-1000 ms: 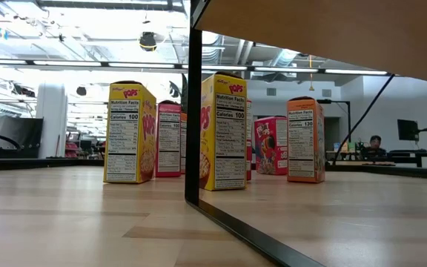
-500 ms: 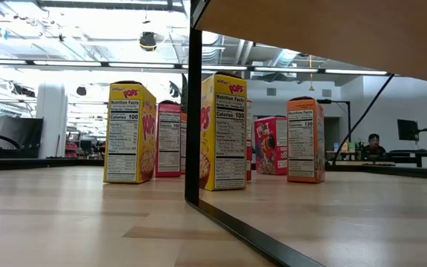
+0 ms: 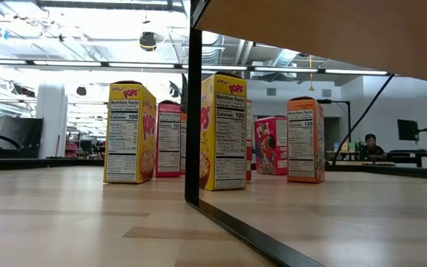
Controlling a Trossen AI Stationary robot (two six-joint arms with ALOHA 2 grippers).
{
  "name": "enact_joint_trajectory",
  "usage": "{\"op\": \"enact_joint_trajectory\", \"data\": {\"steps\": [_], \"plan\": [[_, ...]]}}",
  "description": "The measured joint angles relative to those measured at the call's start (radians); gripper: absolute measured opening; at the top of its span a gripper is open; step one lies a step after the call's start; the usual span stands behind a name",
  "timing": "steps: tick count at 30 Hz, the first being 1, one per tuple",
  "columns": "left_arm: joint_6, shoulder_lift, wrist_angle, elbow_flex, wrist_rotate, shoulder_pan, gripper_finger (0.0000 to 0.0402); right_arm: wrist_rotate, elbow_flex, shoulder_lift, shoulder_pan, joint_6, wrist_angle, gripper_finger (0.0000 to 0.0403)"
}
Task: Stack cereal on shelf
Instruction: Put the top right orange cereal box on the shelf
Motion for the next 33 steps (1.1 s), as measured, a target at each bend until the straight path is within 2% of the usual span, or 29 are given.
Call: {"op": "enact_joint_trajectory", "data": {"steps": [23, 33], "plan": [[0.000, 0.000, 0.000, 0.000, 0.014, 0.000, 0.0336, -0.012, -0.003, 0.000, 0.051, 0.087, 0.000, 0.0014], [0.001, 0.000, 0.000, 0.000, 0.013, 0.000, 0.0336, -0.021, -0.108, -0.049, 0.065, 0.173, 0.000, 0.0019]]}}
